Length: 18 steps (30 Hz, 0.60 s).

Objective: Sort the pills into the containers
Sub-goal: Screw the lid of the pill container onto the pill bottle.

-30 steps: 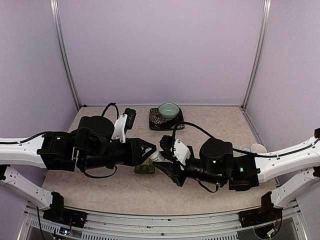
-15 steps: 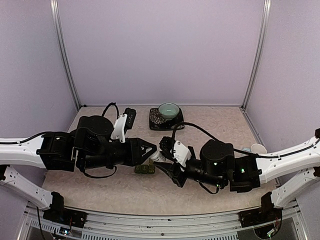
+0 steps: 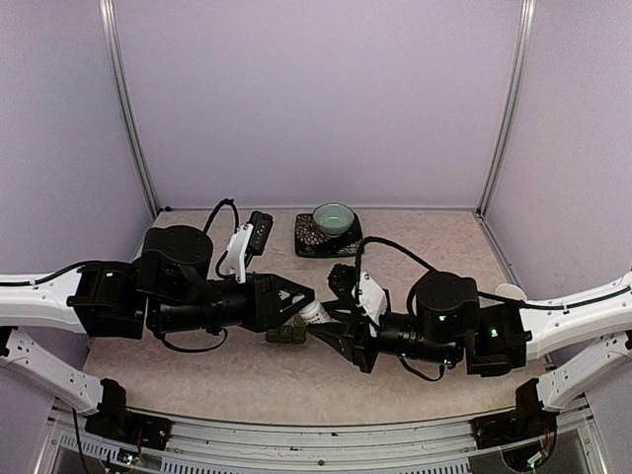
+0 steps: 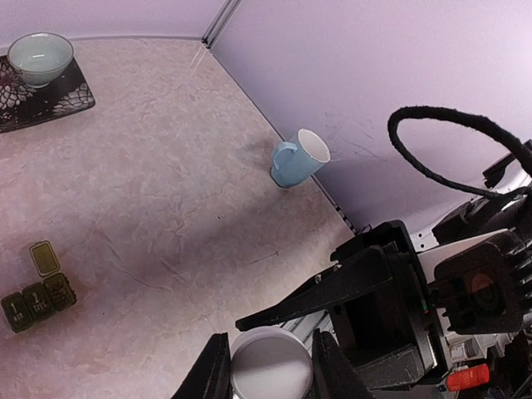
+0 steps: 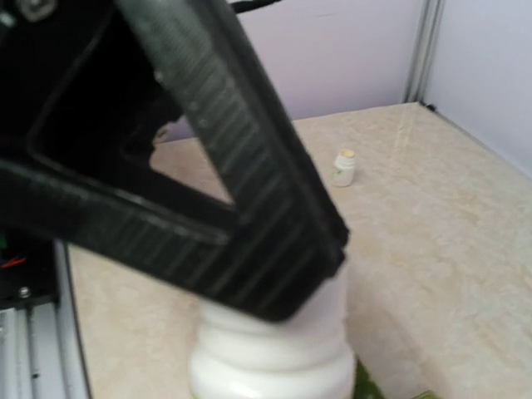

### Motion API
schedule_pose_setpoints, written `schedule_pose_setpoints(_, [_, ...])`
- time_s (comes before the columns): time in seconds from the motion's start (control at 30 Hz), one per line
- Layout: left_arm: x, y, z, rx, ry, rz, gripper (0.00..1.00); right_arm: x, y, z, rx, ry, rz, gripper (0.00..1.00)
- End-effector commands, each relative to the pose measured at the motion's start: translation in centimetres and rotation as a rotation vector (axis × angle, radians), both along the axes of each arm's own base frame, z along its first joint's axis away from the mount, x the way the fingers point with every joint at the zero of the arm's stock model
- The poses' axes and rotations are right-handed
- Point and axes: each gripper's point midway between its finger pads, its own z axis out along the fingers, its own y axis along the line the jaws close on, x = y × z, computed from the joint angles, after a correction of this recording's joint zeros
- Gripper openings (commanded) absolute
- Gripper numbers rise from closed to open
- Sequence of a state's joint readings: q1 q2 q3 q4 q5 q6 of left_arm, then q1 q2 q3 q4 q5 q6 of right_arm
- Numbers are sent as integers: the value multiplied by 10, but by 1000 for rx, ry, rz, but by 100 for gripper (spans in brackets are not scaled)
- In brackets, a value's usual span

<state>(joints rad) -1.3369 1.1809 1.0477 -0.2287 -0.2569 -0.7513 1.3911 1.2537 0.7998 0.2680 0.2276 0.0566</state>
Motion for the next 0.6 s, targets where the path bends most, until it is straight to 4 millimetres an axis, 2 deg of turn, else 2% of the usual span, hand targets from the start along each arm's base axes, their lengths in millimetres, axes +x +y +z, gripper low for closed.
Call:
schedule_pose_setpoints(0.0, [-22, -18, 7, -12, -26, -121, 29, -30, 9, 21, 61, 83, 145, 27])
schedule_pose_setpoints(0.27, [-39, -28, 5, 35, -62, -192, 29, -33, 2, 28, 83, 137, 147, 26])
schedule_pose_setpoints(0.57, [-50, -26, 16, -34, -98, -246, 29, -46, -12, 55, 218, 167, 233, 27])
